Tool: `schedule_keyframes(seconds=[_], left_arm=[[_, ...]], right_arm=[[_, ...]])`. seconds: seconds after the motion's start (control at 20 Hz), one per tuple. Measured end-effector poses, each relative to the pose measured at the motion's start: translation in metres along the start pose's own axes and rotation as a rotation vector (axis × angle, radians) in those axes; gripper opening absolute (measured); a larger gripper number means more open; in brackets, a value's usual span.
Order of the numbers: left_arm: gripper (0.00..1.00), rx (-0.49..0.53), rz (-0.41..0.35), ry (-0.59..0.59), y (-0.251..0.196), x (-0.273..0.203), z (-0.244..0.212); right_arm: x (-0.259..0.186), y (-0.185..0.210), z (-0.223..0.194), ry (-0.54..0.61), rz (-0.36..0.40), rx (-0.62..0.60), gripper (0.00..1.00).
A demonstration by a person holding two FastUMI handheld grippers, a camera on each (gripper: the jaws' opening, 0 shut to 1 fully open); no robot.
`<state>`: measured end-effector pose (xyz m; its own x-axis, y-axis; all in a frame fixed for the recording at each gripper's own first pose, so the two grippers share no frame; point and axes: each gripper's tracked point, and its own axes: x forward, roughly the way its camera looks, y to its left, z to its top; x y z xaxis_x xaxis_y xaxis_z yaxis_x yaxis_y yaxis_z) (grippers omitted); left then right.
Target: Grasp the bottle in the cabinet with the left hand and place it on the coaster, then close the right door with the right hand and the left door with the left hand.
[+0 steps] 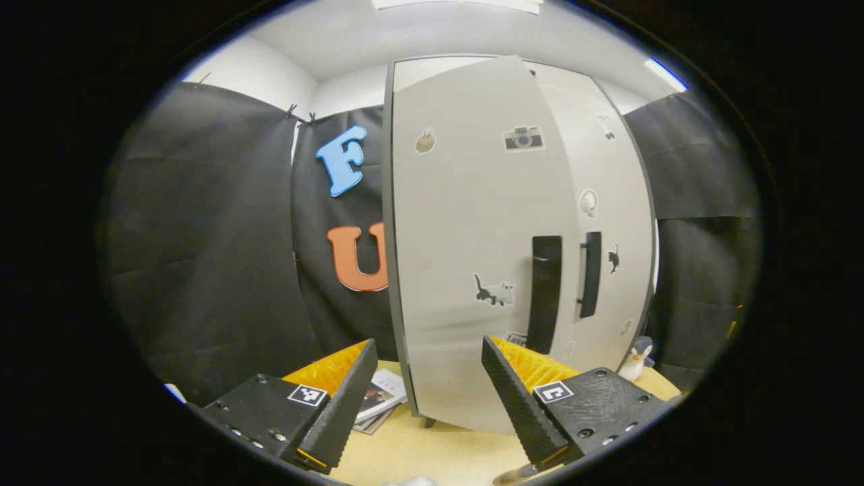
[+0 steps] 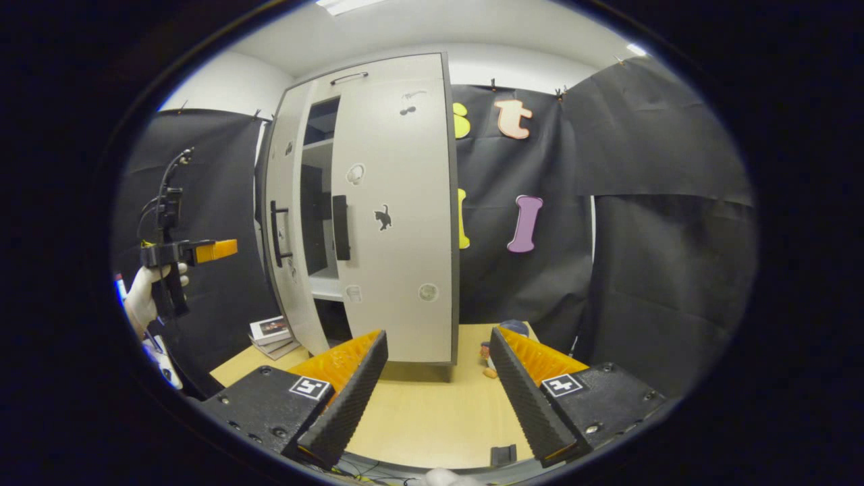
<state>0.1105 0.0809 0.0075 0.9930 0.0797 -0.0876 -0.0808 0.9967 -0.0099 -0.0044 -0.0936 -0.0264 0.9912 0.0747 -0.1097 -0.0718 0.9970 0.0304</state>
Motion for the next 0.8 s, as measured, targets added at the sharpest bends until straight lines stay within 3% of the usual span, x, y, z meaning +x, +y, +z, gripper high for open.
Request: schedule_keyframes(seconds=[0.2, 0.3, 0.4, 0.7, 0.8], left_arm=[[0.94, 0.013, -0.03, -0.029, -0.019, -0.039, 0.013], [0.97, 0.008, -0.033, -0.035, -0.027, -0.06, 0.012], [0.95, 0.0, -0.007, -0.027, -0.03, -0.079, 0.004], [0.95, 0.038, 0.075, -0.006, -0.039, -0.112, -0.029], [0.98, 0.033, 0.056, 0.006, -0.052, -0.114, -0.043]], right_arm=[[0.003, 0.011, 0.007, -0.021, 0.007, 0.0, 0.99], [0.005, 0.017, 0.01, -0.036, 0.01, -0.007, 0.99], [0.005, 0.02, 0.016, -0.069, 0.005, -0.011, 0.96], [0.01, 0.024, 0.017, -0.075, -0.001, -0.016, 0.99], [0.01, 0.024, 0.016, -0.08, -0.013, -0.017, 0.96]])
